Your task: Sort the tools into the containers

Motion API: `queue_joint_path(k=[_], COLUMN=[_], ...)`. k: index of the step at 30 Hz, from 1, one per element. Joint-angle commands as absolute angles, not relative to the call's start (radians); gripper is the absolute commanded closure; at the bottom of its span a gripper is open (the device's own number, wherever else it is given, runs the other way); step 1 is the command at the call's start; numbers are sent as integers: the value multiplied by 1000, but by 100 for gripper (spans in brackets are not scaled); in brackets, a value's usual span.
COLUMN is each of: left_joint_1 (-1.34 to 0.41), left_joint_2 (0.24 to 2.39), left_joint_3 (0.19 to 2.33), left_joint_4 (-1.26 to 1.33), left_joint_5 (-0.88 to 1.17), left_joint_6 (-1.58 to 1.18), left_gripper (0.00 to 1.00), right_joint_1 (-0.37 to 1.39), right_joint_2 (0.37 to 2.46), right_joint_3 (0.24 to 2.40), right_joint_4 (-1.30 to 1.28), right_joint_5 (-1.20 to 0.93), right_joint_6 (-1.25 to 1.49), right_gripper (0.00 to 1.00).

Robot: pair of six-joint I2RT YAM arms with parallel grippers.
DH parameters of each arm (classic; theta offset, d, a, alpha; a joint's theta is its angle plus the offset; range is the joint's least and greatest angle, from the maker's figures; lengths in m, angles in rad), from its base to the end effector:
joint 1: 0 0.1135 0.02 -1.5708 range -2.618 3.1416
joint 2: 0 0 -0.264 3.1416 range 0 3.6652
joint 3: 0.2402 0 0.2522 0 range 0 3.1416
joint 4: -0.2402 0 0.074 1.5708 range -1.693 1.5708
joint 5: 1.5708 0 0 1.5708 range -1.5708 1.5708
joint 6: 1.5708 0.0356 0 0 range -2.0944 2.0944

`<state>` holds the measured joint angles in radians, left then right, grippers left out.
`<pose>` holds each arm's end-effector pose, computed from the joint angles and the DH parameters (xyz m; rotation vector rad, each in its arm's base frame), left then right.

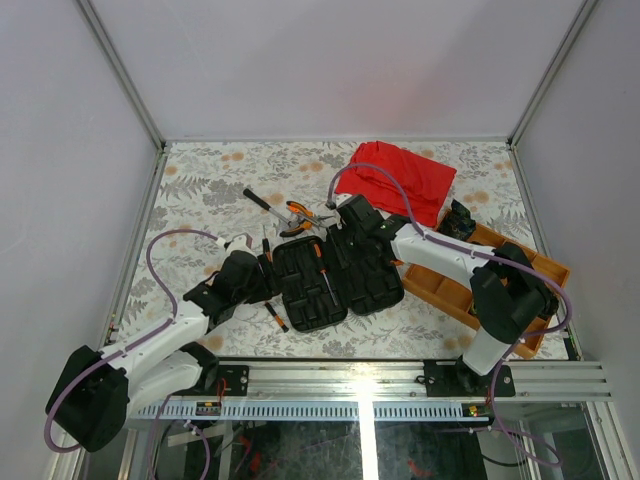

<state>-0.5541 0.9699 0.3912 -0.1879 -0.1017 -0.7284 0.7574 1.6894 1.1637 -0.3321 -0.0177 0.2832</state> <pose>0.1613 -0.0956 0.1716 -0.2596 2.3772 -0.5107 0.2647 0.2512 0.2217 -0.5926 2.4176 0.4799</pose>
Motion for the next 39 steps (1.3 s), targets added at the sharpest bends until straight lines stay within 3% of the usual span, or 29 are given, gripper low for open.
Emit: queue_joint_path(k=[1,39], left_joint_1=[-548,-510], left_joint_2=[972,1133], left_joint_3=[383,497], left_joint_4=[-164,-75], left_joint_5=[-139,-186], left_joint_6=[-736,-717], left_gripper=[44,48], right_joint_1=[759,788], right_joint_2=[1634,1658], right_joint_3=[1186,1183], right_joint_4=[-329,-251], right_joint_5=[-17,-79], right_joint_6=[310,402], right_gripper=[54,58])
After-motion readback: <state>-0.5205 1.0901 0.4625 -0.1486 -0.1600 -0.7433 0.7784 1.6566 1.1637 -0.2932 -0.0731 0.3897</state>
